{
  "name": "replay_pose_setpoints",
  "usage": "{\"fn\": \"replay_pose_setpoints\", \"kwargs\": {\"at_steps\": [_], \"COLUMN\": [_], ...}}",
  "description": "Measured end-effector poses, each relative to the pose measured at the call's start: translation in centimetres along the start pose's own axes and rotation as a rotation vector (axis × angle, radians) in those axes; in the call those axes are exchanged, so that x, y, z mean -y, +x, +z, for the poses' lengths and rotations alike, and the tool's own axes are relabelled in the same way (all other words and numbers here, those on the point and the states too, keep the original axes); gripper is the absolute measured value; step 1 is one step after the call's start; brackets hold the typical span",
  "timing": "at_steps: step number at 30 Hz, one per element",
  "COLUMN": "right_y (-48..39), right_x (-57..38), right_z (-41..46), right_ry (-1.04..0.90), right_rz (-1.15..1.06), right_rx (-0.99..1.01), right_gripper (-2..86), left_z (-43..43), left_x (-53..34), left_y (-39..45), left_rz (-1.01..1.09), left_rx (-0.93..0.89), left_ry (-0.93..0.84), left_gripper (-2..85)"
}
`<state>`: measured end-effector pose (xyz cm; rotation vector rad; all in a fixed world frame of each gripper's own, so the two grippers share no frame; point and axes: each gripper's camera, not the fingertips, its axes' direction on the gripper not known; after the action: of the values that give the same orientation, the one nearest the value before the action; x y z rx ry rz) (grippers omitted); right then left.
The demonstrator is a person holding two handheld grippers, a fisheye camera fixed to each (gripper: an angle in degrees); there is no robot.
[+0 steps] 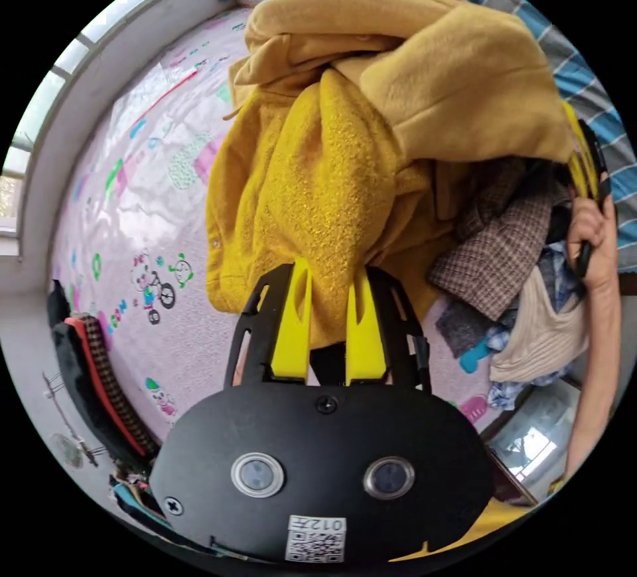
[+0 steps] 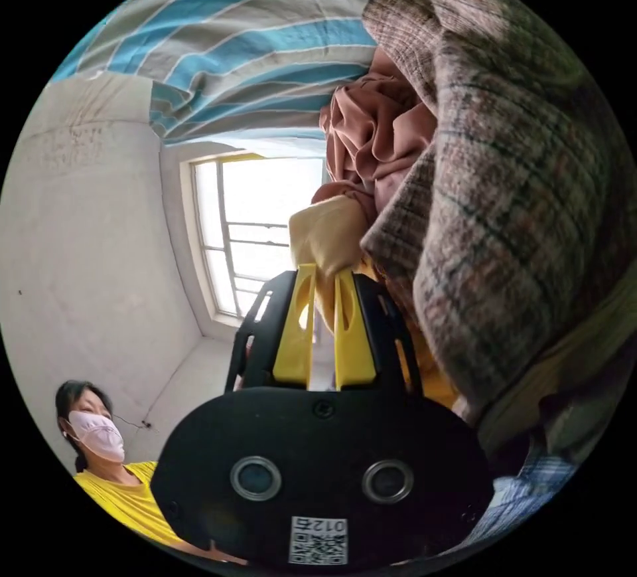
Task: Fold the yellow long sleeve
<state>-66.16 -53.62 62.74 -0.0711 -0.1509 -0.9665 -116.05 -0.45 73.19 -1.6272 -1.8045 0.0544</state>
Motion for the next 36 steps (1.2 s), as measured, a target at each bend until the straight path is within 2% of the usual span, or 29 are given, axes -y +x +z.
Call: {"fn": "replay_pose_setpoints", "kwargs": {"at_steps": [4, 6, 8, 10, 12, 14, 16, 17, 19, 22, 24, 28, 31, 36], "right_y": [-1.9, -1.2, 1.0, 3.3, 5.6, 7.9, 7.8, 6.6, 4.0, -2.6, -6.5, -15.6, -22.9, -32.9], "right_x": [-4.8, -7.6, -10.6, -11.9, -12.2, -12.1, -12.3, -12.4, -12.6, -12.8, -13.1, -15.3, -18.4, -25.3], "right_z": [1.2, 2.1, 5.0, 7.3, 8.3, 9.2, 11.1, 12.2, 12.4, 12.0, 11.8, 11.5, 10.9, 10.6], "right_ry": [-0.129, -0.201, -0.364, -0.460, -0.435, -0.316, -0.338, -0.373, -0.335, -0.280, -0.235, -0.187, -0.202, -0.263], "right_rz": [-0.159, -0.129, -0.022, 0.075, 0.194, 0.329, 0.340, 0.303, 0.250, 0.083, 0.031, -0.065, -0.197, -0.392], "right_rx": [-0.223, -0.245, -0.233, -0.221, -0.126, 0.162, 0.222, 0.157, 0.147, 0.188, 0.257, 0.398, 0.423, 0.471], "right_gripper": [6.9, 9.3, 13.7, 17.6, 19.5, 18.4, 15.1, 11.1, 6.7, 3.5, 2.7, 1.2, 0.5, 0.1], "left_z": [-1.1, -1.9, -3.6, -5.0, -6.1, -6.6, -7.0, -7.5, -9.2, -13.7, -17.5, -27.5, -33.4, -40.2], "left_x": [-3.9, -5.4, -7.3, -8.5, -9.5, -10.7, -11.7, -12.5, -13.8, -16.2, -17.7, -23.2, -29.3, -40.2], "left_y": [-3.7, -4.8, -5.3, -4.9, -4.3, -3.1, -2.6, -2.6, -3.7, -6.8, -7.6, -6.5, -6.2, -8.7], "left_rz": [0.069, 0.104, 0.169, 0.225, 0.275, 0.343, 0.358, 0.355, 0.337, 0.313, 0.340, 0.491, 0.566, 0.576], "left_rx": [-0.248, -0.360, -0.472, -0.513, -0.497, -0.446, -0.413, -0.378, -0.365, -0.522, -0.557, -0.408, -0.296, -0.272], "left_ry": [0.067, 0.092, 0.135, 0.161, 0.165, 0.142, 0.148, 0.154, 0.191, 0.293, 0.367, 0.511, 0.600, 0.758], "left_gripper": [5.1, 5.2, 5.6, 6.0, 6.3, 6.5, 6.6, 6.7, 6.7, 6.6, 6.5, 6.6, 6.8, 6.9]}}
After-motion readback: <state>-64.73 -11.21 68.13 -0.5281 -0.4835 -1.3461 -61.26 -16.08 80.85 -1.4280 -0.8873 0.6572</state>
